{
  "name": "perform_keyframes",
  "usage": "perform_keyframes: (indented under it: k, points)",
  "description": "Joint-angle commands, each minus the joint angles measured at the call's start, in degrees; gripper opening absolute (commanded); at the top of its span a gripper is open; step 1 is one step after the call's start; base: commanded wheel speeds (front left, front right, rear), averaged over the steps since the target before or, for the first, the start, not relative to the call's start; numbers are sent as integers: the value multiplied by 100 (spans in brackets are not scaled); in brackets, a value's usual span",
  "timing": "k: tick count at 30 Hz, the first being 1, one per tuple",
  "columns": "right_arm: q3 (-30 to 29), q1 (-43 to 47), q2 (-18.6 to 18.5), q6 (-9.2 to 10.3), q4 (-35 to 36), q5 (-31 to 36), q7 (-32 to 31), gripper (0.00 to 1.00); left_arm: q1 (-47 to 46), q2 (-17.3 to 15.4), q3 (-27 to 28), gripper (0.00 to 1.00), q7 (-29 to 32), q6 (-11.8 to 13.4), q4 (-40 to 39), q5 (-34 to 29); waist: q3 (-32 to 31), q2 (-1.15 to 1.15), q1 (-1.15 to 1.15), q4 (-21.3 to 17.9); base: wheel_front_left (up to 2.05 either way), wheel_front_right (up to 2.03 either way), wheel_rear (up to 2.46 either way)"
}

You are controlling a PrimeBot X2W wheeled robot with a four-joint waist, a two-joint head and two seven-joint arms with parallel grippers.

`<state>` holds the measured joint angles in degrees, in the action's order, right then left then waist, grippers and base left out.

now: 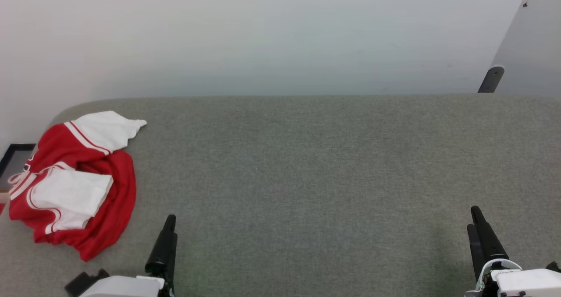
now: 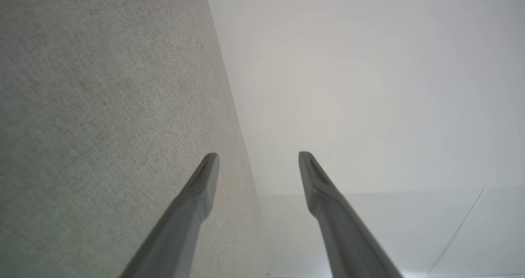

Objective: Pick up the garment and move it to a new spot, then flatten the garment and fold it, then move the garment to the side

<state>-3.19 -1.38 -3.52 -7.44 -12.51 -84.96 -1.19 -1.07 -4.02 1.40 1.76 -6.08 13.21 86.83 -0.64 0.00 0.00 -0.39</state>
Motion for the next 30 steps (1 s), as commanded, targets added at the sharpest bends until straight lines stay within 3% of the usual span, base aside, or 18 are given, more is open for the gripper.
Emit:
perform_keyframes:
  k: [1, 20, 30]
  points:
    - [36, -28, -71, -3, 128, 158, 50, 100, -56, -85, -60, 100, -68, 14, -127, -170, -6, 0, 0, -2, 0, 0, 0]
    - [98, -13, -246, -3, 237, 2757, 177, 100, -134, -645, -683, 100, -620, 366, -236, -2400, -87, 0, 0, -28, 0, 0, 0]
    - [90, 28, -290, -4, 323, 3958, 165, 100, -72, -727, -803, 100, -804, 434, -387, -3518, -153, 0, 0, -32, 0, 0, 0]
